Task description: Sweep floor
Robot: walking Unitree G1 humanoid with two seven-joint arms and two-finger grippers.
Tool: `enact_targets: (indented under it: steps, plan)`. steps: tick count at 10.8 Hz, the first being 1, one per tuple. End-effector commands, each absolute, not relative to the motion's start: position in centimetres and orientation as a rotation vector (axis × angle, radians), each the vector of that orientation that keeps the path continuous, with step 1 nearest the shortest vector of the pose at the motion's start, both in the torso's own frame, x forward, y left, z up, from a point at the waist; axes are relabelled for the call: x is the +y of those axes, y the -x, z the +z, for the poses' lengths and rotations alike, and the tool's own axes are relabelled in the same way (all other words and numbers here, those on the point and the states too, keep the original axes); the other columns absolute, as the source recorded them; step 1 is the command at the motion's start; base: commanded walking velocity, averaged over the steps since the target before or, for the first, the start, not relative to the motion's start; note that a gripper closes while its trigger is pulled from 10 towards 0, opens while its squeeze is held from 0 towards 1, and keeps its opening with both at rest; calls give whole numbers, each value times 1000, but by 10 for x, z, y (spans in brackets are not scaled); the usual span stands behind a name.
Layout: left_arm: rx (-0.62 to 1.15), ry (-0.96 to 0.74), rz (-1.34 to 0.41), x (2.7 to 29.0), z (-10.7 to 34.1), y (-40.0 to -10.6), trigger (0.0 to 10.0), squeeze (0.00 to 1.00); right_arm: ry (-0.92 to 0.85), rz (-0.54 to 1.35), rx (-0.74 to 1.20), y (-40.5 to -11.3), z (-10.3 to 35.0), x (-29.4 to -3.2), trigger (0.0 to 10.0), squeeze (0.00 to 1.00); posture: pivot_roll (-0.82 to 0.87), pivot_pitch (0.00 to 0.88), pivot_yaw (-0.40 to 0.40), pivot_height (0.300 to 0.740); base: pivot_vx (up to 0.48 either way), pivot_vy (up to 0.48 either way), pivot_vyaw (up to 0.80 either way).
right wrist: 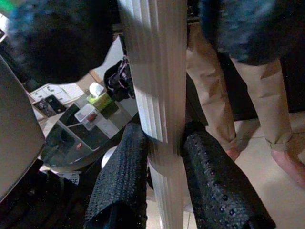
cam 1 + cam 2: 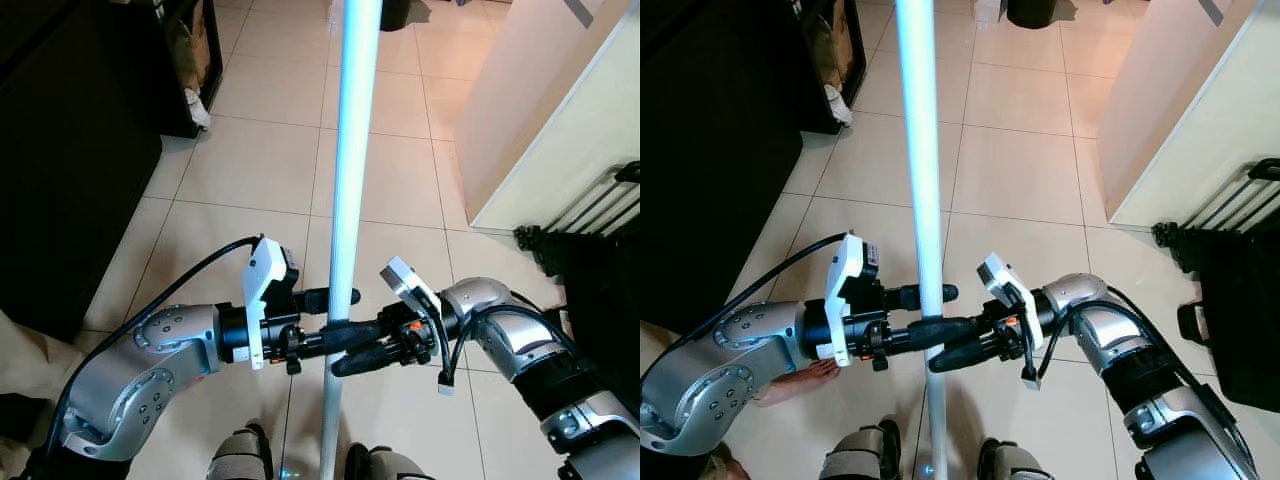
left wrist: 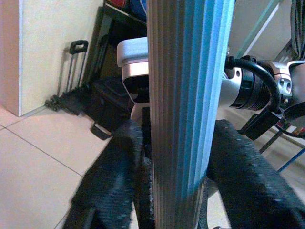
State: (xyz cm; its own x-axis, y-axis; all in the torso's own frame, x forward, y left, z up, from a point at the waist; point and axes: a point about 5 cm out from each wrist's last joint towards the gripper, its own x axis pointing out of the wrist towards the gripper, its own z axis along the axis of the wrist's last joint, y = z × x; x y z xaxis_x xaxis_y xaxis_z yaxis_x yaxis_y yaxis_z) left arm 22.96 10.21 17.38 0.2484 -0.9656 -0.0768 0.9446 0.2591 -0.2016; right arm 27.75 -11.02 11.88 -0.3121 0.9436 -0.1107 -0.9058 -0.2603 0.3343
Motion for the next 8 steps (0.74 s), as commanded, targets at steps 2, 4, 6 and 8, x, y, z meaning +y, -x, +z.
enact_targets:
  steps: [2,4,6,8]
  plan:
    - [206,120,-1319,102,174,-227,0,0,-151,1857,390,-276,118,-113,10000,0,106,191,-60,740,0,0,0]
    - [208,119,-1323,102,174,-226,0,0,-151,1857,392,-275,118,-113,10000,0,107,190,-60,740,0,0,0]
    - [210,118,-1323,103,173,-226,0,0,-146,1857,395,-275,118,-114,10000,0,107,190,-61,740,0,0,0]
    - [210,118,-1327,103,173,-226,0,0,-145,1857,394,-276,118,-113,10000,0,107,188,-61,740,0,0,0]
